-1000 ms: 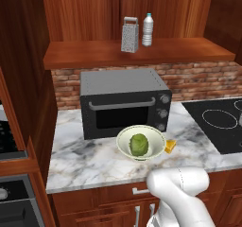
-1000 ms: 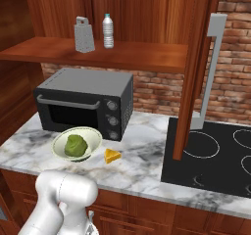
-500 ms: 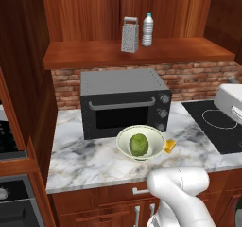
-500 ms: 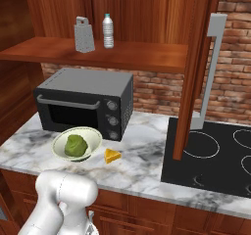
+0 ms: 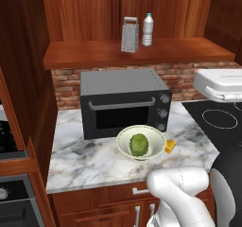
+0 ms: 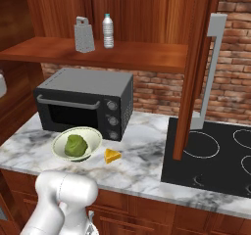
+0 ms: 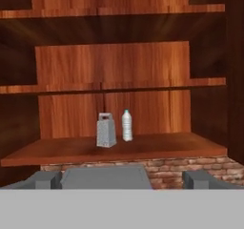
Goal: Pick the cheese from the fridge and the cheese grater from the cabinet and place them next to the salad bowl.
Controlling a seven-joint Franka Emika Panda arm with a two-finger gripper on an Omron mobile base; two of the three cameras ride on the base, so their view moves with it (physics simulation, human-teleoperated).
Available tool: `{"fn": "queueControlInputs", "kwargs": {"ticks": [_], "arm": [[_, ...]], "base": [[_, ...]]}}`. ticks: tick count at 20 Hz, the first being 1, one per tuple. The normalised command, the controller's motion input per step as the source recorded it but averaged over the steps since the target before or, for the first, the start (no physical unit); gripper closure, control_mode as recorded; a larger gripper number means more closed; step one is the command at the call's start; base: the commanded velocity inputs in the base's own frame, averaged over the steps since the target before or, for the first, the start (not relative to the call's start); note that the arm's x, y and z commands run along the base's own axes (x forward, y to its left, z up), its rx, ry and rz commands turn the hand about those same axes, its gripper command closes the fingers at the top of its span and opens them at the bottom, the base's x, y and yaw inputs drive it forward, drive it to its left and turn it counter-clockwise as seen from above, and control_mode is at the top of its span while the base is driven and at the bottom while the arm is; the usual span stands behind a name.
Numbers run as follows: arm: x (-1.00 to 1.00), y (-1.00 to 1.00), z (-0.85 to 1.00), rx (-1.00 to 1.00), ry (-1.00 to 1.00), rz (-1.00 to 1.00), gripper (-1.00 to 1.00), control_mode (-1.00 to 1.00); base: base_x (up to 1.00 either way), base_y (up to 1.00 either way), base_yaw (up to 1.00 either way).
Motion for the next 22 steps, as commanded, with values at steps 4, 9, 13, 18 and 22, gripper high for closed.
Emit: {"fn": "queueControlInputs", "kwargs": {"ticks": [4, 9, 13, 18, 22], "arm": [[0.43, -0.01, -0.06, -0.07, 0.00, 0.11, -1.00, -1.00], [0.56, -0.03, -0.02, -0.03, 0.00, 0.11, -1.00, -1.00], [0.52, 0.01, -0.12, -0.01, 0.00, 0.02, -1.00, -1.00], [0.37, 0.00, -0.22, 0.00, 0.00, 0.00, -1.00, -1.00], [0.42, 0.00, -0.06, 0.00, 0.00, 0.00, -1.00, -1.00]], "base": [[0.00, 0.00, 0.00], [0.00, 0.00, 0.00], [0.00, 0.00, 0.00], [0.00, 0.00, 0.00], [0.00, 0.00, 0.00]]}}
